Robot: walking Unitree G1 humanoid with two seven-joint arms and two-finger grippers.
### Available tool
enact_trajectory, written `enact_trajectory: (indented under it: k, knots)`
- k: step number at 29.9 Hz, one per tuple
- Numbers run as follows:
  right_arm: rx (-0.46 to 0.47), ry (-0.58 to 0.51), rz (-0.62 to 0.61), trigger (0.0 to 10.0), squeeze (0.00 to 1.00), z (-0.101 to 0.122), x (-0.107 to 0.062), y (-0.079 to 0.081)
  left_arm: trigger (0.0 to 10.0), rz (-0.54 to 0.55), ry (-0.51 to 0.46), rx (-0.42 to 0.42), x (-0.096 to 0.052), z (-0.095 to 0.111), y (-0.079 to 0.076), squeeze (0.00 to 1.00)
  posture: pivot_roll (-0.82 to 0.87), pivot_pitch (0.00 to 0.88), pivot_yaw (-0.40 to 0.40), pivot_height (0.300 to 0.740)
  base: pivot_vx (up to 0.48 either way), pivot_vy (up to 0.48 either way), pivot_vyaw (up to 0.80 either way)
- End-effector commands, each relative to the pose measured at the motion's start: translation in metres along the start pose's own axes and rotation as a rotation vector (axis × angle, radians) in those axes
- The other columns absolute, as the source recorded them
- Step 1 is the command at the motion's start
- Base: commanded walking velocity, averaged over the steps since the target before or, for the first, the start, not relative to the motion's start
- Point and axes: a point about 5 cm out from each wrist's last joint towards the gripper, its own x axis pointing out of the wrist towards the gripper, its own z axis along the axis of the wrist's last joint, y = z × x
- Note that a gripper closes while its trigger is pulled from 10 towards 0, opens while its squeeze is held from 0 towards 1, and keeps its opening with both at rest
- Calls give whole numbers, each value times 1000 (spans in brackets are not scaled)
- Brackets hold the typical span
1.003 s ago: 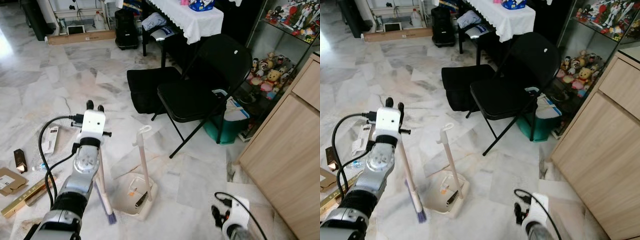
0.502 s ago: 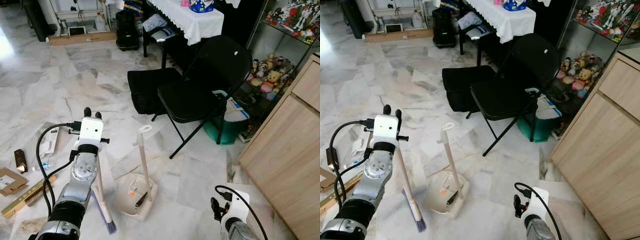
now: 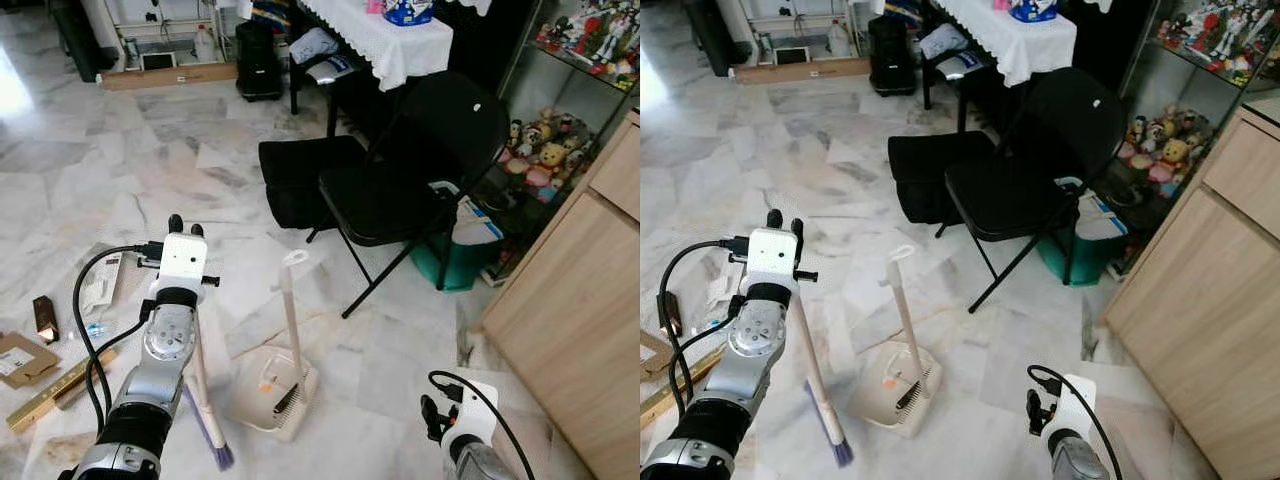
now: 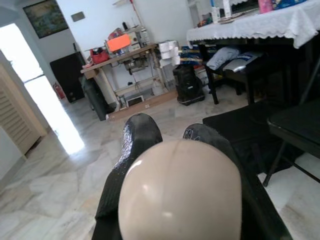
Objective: Sweep floor
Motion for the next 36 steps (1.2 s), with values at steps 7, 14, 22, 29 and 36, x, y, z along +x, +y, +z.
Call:
enact_trajectory:
  k: [7,14,22,29,36]
  knots:
    - [-14,-5,5,10000,0,-1,0,2,10000,8,-20,3,2,6,4,0,-34,56,-65,740,0,423,0]
    - [-5,-1,3,10000,0,-2,0,2,10000,9,-18,4,2,6,4,0,-34,56,-66,740,0,437,0]
    - [-22,4,8,10000,0,-2,0,3,10000,7,-21,4,3,8,4,0,-31,55,-63,740,0,437,0]
    - [-20,2,11,10000,0,-2,0,4,10000,0,-27,2,5,11,3,0,-29,56,-56,740,0,438,716]
    - [-12,-2,12,10000,0,-2,0,6,10000,-14,-31,0,5,11,2,0,-28,57,-51,740,0,381,606]
